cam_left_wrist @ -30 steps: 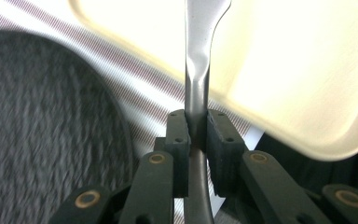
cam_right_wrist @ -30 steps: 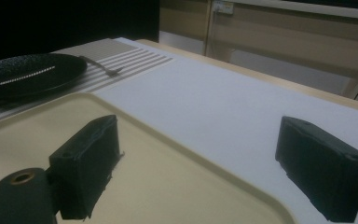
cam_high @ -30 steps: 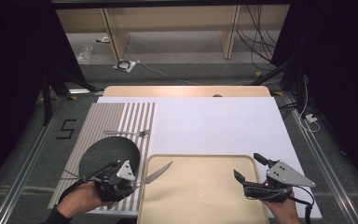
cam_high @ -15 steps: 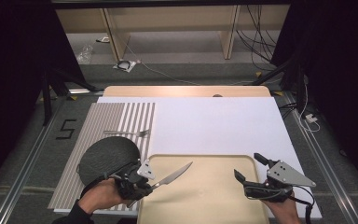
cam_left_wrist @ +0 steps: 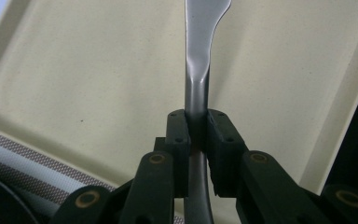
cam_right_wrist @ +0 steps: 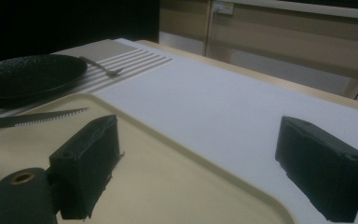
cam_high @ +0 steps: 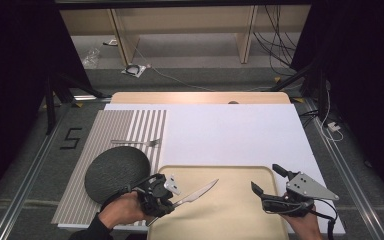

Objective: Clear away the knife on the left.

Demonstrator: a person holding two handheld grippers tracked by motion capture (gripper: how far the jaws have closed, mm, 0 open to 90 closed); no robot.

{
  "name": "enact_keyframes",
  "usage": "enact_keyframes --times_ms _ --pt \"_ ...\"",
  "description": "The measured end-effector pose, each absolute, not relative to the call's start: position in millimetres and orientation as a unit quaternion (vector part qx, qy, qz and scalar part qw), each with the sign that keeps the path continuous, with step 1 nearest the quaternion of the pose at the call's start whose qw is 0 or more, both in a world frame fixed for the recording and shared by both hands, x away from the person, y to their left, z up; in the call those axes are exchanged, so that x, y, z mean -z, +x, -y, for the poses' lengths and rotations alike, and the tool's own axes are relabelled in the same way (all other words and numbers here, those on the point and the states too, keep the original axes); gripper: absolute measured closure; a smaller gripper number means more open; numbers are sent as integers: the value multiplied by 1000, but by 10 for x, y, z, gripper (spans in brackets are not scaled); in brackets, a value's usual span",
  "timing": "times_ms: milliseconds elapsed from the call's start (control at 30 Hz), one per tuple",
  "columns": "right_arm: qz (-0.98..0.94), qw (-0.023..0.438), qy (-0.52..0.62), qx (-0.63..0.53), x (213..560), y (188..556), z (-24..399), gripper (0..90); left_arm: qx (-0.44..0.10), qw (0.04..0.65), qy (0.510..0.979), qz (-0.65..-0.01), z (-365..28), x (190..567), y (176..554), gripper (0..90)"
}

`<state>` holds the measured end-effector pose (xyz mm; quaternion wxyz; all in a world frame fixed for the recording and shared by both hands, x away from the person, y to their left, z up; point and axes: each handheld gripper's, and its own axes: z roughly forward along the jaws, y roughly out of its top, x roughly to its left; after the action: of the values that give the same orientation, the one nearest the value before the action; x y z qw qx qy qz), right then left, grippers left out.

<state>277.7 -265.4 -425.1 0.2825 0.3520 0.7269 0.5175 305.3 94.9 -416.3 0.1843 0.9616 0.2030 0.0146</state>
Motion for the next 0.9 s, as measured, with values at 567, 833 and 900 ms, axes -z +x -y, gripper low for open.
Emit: enact_keyframes --times_ms 567,833,900 --pt "-727 282 350 -519 4251 2771 2649 146 12 151 969 -194 -762 4321 2961 793" --pt "-728 282 348 -519 4251 2771 2647 146 18 138 972 -189 -708 4391 2935 793" --pt "-727 283 348 -519 4252 2770 2647 146 21 136 972 -189 -690 4416 2926 793"
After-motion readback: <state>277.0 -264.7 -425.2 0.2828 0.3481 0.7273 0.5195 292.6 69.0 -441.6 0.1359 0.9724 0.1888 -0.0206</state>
